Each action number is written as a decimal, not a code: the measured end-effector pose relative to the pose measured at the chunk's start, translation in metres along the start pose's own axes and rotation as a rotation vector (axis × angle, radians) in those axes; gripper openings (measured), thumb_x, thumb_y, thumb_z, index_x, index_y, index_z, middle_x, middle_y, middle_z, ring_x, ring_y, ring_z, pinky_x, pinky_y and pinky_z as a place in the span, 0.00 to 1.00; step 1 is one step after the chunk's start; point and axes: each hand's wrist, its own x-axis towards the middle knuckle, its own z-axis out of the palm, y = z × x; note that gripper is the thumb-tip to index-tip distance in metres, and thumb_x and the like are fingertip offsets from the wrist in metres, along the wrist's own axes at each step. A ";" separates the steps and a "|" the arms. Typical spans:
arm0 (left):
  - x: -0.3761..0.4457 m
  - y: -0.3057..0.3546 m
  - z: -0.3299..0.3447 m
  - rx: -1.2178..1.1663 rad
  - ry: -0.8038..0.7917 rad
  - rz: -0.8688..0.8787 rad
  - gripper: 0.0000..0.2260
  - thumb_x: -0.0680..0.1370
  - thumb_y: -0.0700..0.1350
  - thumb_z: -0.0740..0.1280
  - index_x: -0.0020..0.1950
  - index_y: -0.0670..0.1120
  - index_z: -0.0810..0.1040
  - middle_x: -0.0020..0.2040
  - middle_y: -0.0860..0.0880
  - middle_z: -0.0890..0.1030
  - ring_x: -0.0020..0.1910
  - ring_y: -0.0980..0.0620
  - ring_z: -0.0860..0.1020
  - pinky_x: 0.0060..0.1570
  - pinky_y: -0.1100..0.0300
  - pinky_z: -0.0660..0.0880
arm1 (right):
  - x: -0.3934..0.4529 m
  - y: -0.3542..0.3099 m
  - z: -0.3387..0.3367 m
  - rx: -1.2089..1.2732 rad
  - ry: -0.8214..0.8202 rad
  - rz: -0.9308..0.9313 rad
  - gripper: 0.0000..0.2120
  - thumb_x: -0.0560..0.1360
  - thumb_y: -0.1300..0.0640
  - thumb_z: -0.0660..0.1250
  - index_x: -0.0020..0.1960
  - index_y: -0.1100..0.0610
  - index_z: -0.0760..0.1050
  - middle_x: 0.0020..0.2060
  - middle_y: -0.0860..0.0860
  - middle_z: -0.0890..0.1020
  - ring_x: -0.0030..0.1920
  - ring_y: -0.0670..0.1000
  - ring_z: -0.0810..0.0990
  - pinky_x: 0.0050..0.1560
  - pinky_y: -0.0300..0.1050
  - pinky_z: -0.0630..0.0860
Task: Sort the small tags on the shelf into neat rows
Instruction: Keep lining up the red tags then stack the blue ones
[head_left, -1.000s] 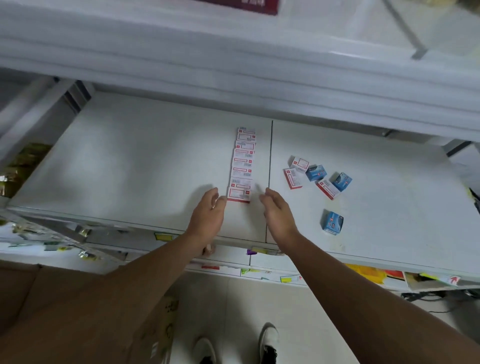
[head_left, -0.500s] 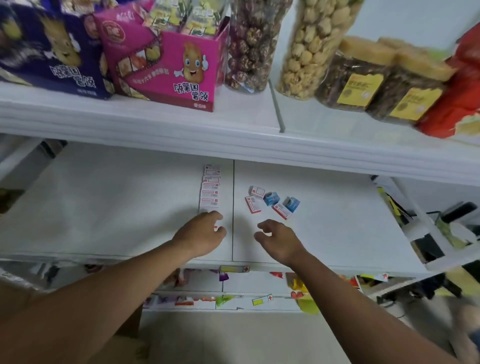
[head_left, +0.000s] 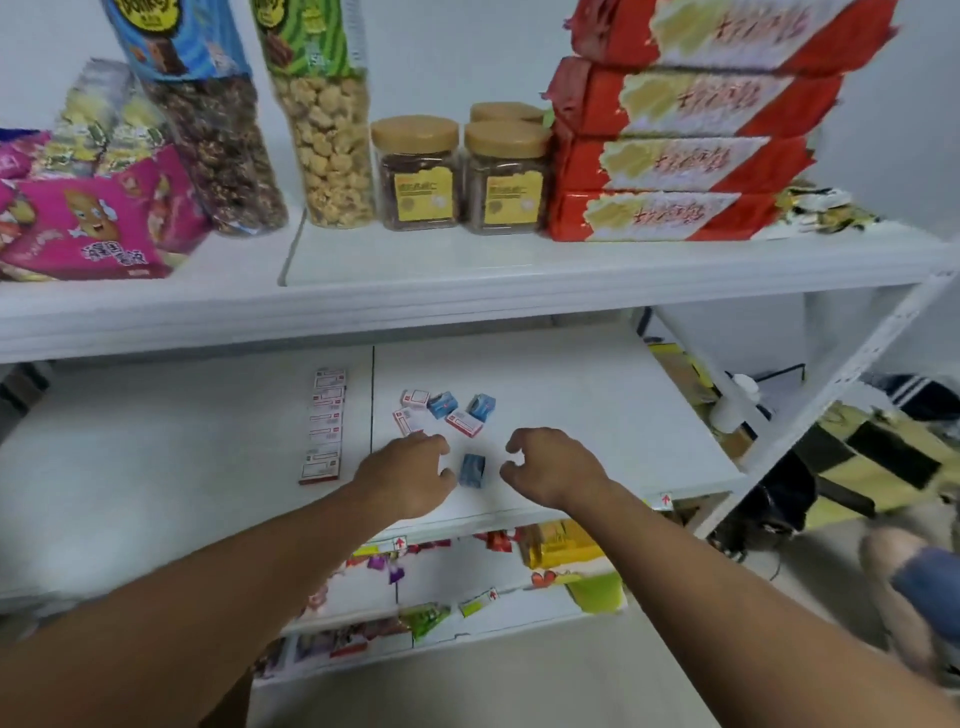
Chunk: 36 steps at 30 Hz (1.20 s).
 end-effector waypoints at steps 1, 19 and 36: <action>-0.001 0.016 0.001 0.021 0.004 0.012 0.22 0.84 0.58 0.62 0.77 0.55 0.72 0.76 0.52 0.73 0.70 0.47 0.75 0.63 0.51 0.75 | -0.006 0.012 -0.004 -0.002 0.007 0.003 0.22 0.80 0.43 0.66 0.71 0.49 0.76 0.67 0.50 0.80 0.64 0.54 0.79 0.61 0.51 0.78; 0.003 0.160 0.041 0.164 -0.002 0.182 0.21 0.84 0.58 0.60 0.77 0.55 0.72 0.73 0.51 0.75 0.65 0.47 0.78 0.60 0.51 0.78 | -0.059 0.126 -0.025 -0.005 0.024 0.065 0.23 0.80 0.45 0.65 0.73 0.49 0.73 0.68 0.51 0.78 0.63 0.56 0.79 0.57 0.51 0.77; 0.038 0.078 0.053 0.068 -0.095 0.078 0.21 0.83 0.58 0.62 0.75 0.53 0.74 0.72 0.50 0.76 0.66 0.45 0.78 0.63 0.48 0.79 | -0.009 0.087 -0.012 -0.060 -0.051 0.066 0.23 0.79 0.45 0.65 0.73 0.48 0.74 0.68 0.51 0.78 0.65 0.56 0.79 0.61 0.52 0.78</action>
